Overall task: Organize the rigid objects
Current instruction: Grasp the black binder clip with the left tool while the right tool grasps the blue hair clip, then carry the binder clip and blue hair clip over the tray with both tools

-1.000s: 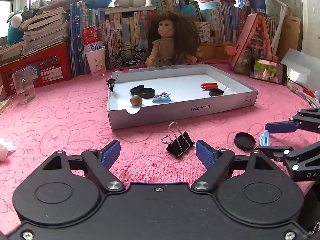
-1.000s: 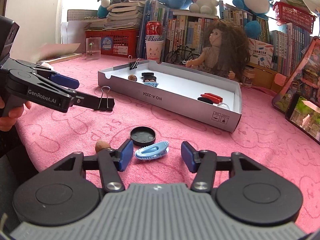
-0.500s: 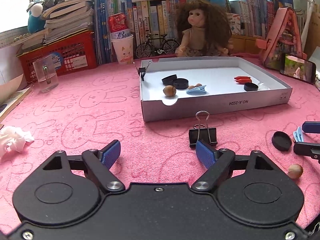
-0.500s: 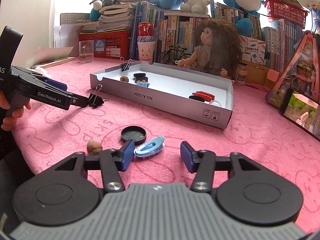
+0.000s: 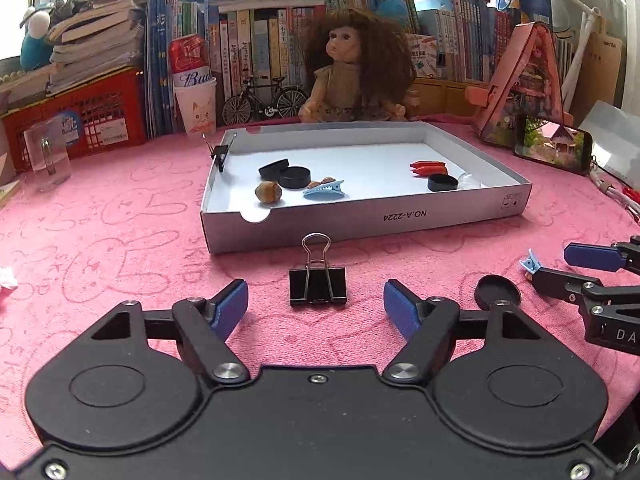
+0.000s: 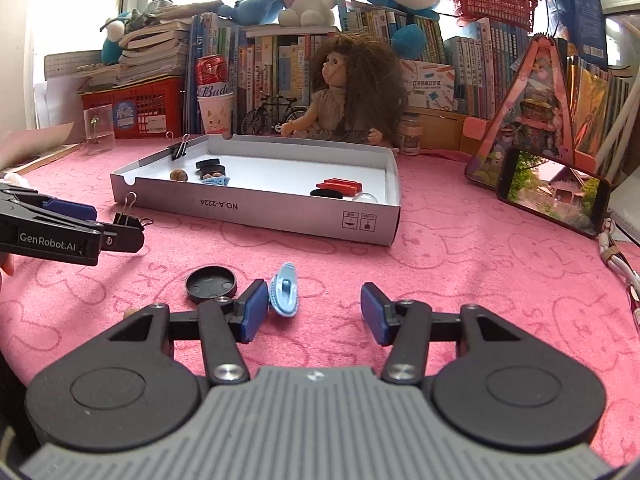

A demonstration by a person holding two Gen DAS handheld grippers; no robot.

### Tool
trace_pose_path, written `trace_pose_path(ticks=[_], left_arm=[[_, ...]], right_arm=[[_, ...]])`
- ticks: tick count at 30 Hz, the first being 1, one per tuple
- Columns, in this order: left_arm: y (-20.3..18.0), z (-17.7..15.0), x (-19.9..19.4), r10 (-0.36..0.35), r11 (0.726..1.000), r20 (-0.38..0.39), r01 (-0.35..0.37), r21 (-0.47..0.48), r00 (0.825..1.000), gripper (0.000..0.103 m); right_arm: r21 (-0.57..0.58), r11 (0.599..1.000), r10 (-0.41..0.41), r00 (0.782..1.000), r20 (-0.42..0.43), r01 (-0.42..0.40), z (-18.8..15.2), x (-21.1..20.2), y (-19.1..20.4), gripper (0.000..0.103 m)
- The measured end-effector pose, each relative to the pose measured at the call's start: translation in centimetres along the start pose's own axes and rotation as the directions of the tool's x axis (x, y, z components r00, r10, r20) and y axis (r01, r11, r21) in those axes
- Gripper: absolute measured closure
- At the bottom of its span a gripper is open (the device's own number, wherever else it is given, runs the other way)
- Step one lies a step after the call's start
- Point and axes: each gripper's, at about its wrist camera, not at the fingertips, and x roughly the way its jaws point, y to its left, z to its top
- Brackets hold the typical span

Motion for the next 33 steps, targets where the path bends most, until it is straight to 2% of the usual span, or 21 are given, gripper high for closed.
trace_pose_path(ticks=[6,8,10,11,12,13,14,18,33], left_arm=[[0.2,0.2,0.6,0.023,1.0,0.011,-0.022,-0.022,1.0,0.048],[0.2,0.2,0.7,0.026,0.999,0.021,-0.025,-0.02,0.999,0.065],[0.2,0.2,0.7,0.011,1.0,0.024,-0.011,-0.018,1.0,0.074],[0.2,0.2,0.6,0.009,1.0,0.026,-0.009,-0.019,1.0,0.074],[0.2,0.2,0.6,0.008,1.0,0.026,-0.007,-0.022,1.0,0.074],[0.2,0.2,0.5,0.006,1.0,0.026,-0.006,-0.024,1.0,0.074],[0.2,0.2,0.5,0.005,1.0,0.026,-0.005,-0.028,1.0,0.074],[0.5,0.5,0.1,-0.001,0.999,0.03,0.002,-0.044,1.0,0.074],[1.4,3.3,-0.4,0.002,0.997,0.075,0.004,-0.078,0.997,0.074]], right_arm=[[0.012,1.0,-0.017,1.0,0.0,0.017,0.0,0.2,0.5,0.04],[0.021,1.0,-0.016,1.0,0.002,0.016,0.0,0.2,0.7,0.044],[0.028,0.999,-0.015,1.0,0.001,0.015,0.1,0.2,0.8,0.054],[0.029,0.999,-0.016,1.0,-0.001,0.016,0.1,0.2,0.9,0.057],[0.029,0.999,-0.013,1.0,-0.004,0.013,0.1,0.3,0.9,0.066],[0.034,0.999,-0.007,1.0,-0.007,0.007,0.2,0.3,0.9,0.082],[0.04,0.999,-0.011,1.0,-0.006,0.012,0.2,0.3,0.9,0.083],[0.057,0.997,-0.049,0.999,-0.004,0.049,0.6,0.6,0.5,0.083],[0.136,0.988,-0.076,0.997,0.027,0.072,3.1,1.3,-1.3,0.083]])
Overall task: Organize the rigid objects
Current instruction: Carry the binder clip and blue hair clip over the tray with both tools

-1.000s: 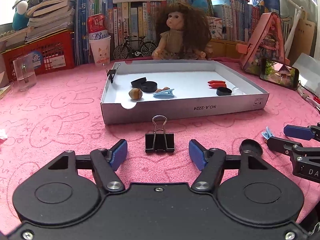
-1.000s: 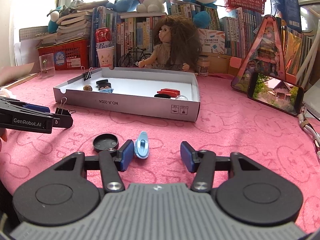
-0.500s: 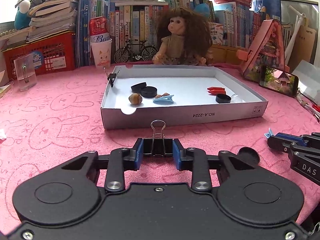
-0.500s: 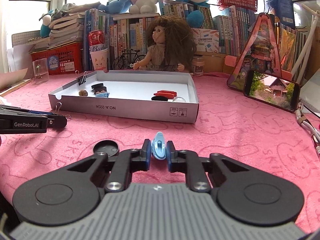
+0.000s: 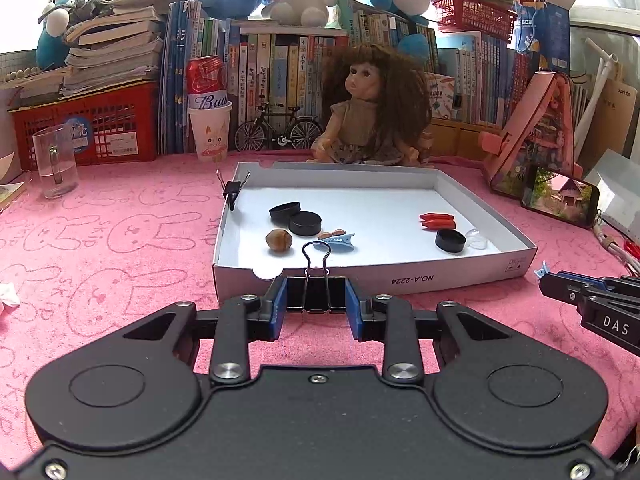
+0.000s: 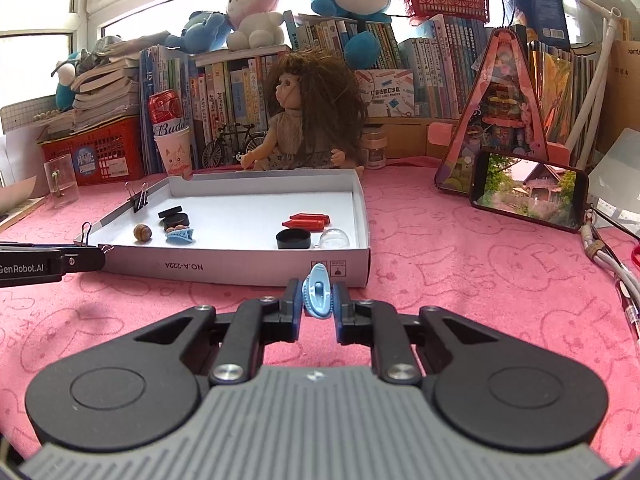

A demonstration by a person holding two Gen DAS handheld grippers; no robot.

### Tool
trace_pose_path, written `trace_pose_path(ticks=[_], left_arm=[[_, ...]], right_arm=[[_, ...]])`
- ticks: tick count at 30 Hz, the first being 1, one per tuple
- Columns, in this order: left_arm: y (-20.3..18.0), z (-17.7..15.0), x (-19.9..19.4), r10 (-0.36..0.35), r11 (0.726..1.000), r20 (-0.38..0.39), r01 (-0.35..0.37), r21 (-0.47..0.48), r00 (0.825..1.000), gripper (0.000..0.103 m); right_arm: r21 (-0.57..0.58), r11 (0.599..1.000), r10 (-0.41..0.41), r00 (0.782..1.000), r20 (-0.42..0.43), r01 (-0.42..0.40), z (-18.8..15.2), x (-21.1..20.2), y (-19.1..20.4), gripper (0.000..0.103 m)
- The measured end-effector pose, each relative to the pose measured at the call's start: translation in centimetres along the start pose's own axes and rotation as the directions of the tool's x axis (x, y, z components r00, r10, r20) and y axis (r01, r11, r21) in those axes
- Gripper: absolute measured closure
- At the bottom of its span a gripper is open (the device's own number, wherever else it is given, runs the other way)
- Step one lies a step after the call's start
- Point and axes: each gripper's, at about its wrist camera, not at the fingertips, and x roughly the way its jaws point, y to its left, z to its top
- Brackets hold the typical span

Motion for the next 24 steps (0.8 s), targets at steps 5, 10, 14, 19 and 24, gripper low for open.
trace_pose_path(ticks=[5,10,14,19,24], left_arm=[[0.1,1.0,0.7,0.004,1.0,0.003,-0.004,-0.013,1.0,0.074],[0.3,2.1,1.4,0.01,1.0,0.018,-0.009,-0.022,1.0,0.074],[0.6,2.9,2.1,0.01,0.999,0.028,-0.008,-0.038,1.0,0.074],[1.3,3.7,3.1,0.01,0.998,0.029,-0.008,-0.058,1.0,0.074],[1.7,3.8,4.3,0.01,0.997,0.004,-0.01,-0.074,1.0,0.074]], right_arm=[[0.02,1.0,0.001,1.0,0.004,-0.001,0.8,0.7,-0.3,0.083],[0.034,0.999,-0.001,1.0,0.012,0.0,1.6,1.4,-0.4,0.083],[0.044,0.999,0.0,1.0,0.018,-0.001,2.4,2.1,-0.5,0.083],[0.054,0.999,-0.003,1.0,0.014,0.002,3.2,3.3,-0.6,0.083],[0.075,0.997,-0.002,1.0,-0.005,0.002,3.4,4.4,-0.7,0.083]])
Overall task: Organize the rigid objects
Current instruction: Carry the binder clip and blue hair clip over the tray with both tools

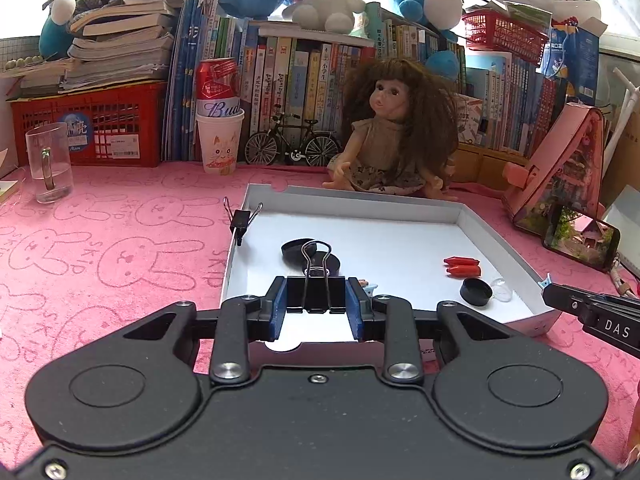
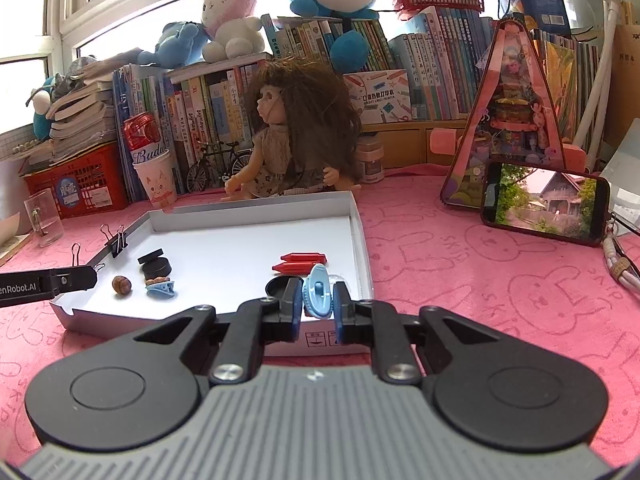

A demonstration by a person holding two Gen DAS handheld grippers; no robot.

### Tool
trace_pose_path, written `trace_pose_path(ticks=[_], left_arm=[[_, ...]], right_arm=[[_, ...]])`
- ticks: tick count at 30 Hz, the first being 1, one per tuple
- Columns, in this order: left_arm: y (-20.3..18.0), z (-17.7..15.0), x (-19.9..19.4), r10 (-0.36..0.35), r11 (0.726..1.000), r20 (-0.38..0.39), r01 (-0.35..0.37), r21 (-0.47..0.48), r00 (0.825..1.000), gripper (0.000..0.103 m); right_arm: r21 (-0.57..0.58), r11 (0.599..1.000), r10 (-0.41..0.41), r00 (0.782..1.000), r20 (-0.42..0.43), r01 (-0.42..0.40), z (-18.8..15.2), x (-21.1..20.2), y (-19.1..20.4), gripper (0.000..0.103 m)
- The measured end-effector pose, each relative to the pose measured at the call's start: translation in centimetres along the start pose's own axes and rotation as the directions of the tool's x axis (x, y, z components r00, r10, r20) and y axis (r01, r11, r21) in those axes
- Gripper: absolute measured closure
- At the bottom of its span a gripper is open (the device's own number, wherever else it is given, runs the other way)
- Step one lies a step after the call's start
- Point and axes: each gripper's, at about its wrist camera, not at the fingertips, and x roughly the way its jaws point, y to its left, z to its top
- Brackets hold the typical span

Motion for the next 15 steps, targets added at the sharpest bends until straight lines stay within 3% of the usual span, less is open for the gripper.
trace_pose_path(ticks=[15], left_arm=[[-0.9,0.0,3.8,0.011,1.0,-0.06,-0.011,0.004,0.998,0.074]], right_arm=[[-0.017,0.999,-0.04,0.998,-0.056,0.039,0.6,4.3,1.3,0.083]])
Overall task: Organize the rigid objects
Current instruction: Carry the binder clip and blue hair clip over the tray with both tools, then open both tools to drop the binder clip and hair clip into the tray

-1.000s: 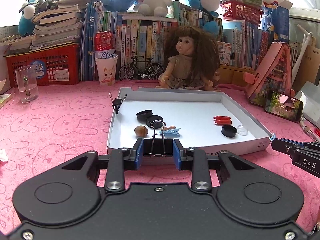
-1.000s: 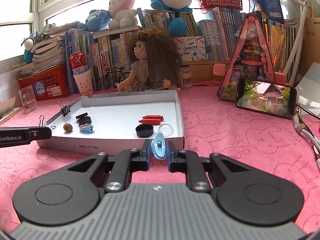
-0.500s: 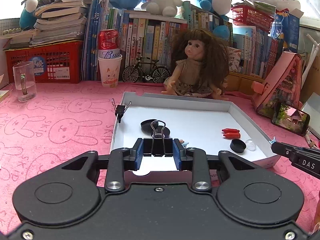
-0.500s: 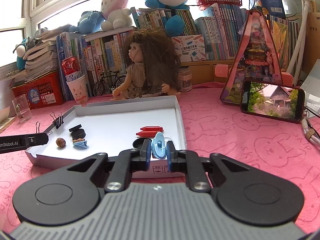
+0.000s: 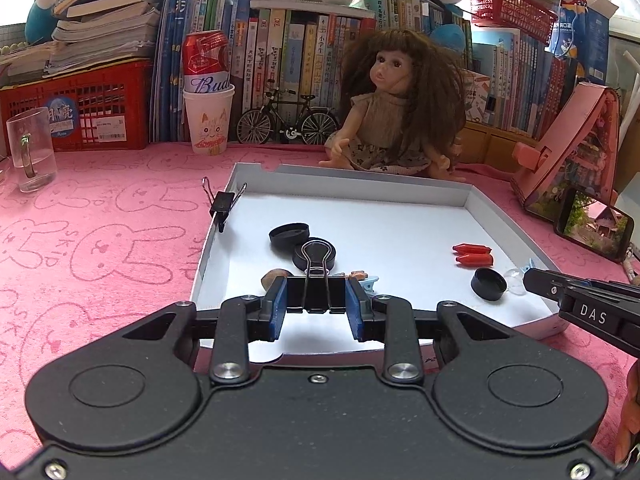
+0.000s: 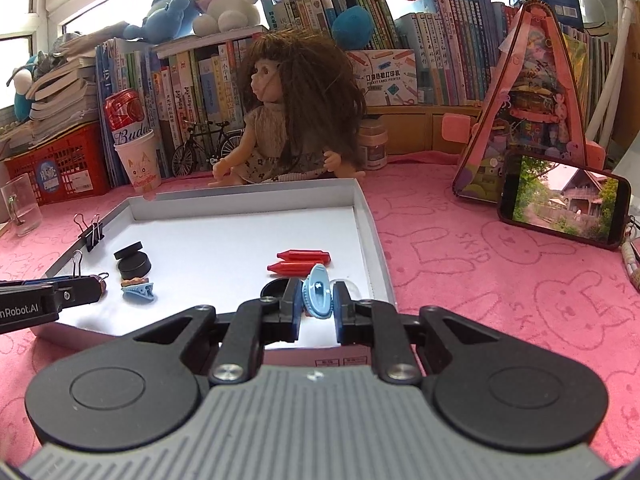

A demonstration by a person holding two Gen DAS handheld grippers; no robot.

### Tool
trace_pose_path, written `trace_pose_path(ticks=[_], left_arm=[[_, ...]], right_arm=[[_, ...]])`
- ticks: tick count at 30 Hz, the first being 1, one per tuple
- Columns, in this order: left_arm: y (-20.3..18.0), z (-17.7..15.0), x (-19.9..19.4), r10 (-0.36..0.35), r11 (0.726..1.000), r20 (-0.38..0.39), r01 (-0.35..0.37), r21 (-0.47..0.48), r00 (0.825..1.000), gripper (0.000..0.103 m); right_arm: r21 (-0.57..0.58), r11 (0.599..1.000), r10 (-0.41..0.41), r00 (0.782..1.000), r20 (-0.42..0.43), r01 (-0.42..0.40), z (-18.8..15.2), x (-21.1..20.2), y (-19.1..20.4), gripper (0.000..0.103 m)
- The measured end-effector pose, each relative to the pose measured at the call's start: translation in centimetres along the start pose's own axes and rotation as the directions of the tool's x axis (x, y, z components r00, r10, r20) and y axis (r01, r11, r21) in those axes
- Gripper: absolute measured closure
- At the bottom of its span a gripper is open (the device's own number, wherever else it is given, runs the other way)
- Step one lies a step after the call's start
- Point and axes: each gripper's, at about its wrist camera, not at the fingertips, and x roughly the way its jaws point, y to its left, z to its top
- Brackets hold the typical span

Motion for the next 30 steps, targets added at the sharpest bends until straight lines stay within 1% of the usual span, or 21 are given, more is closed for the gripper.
trace_pose_path(ticks=[8,17,18,20,21,22,23,26,28,30], left_arm=[[-0.3,-0.1,1.4,0.013,1.0,-0.025,-0.013,0.003,1.0,0.074],[-0.5,-0.2,1.8,0.019,1.0,-0.028,-0.019,0.011,0.999,0.074],[-0.5,-0.2,1.8,0.018,1.0,-0.029,-0.018,0.011,0.999,0.074],[-0.5,-0.2,1.6,0.014,1.0,-0.027,-0.014,0.011,1.0,0.073],[-0.5,-0.2,1.4,0.013,1.0,-0.024,-0.013,0.01,1.0,0.072],[-0.5,-0.1,1.3,0.01,1.0,-0.021,-0.01,0.01,1.0,0.067],[-0.4,-0.1,1.1,0.007,1.0,-0.019,-0.007,0.009,1.0,0.061],[-0.5,-0.1,0.5,-0.004,1.0,-0.011,0.004,0.013,1.0,0.057],[-0.5,-0.1,0.1,-0.014,1.0,-0.007,0.014,0.016,1.0,0.051],[-0.6,-0.1,-0.5,-0.022,0.999,0.001,0.022,0.026,1.0,0.047]], right_arm=[[-0.003,1.0,-0.005,1.0,-0.021,0.005,0.1,1.0,0.1,0.082],[0.015,1.0,0.002,0.999,-0.034,-0.002,0.2,1.4,-0.1,0.082],[0.016,1.0,0.005,0.999,-0.033,-0.005,0.2,1.3,-0.1,0.078],[0.021,1.0,0.009,1.0,-0.026,-0.008,0.2,1.2,-0.2,0.076],[0.025,1.0,0.01,1.0,-0.024,-0.01,0.2,1.1,-0.2,0.069],[0.027,1.0,0.012,1.0,-0.022,-0.011,0.2,1.0,-0.2,0.06],[0.03,0.999,0.014,1.0,-0.02,-0.013,0.2,0.9,-0.3,0.059],[0.029,0.999,0.017,1.0,-0.012,-0.017,0.2,0.5,-0.3,0.055],[0.021,1.0,0.017,1.0,0.002,-0.017,0.2,0.0,-0.2,0.045],[0.018,1.0,0.023,1.0,0.012,-0.023,0.2,-0.5,-0.2,0.041]])
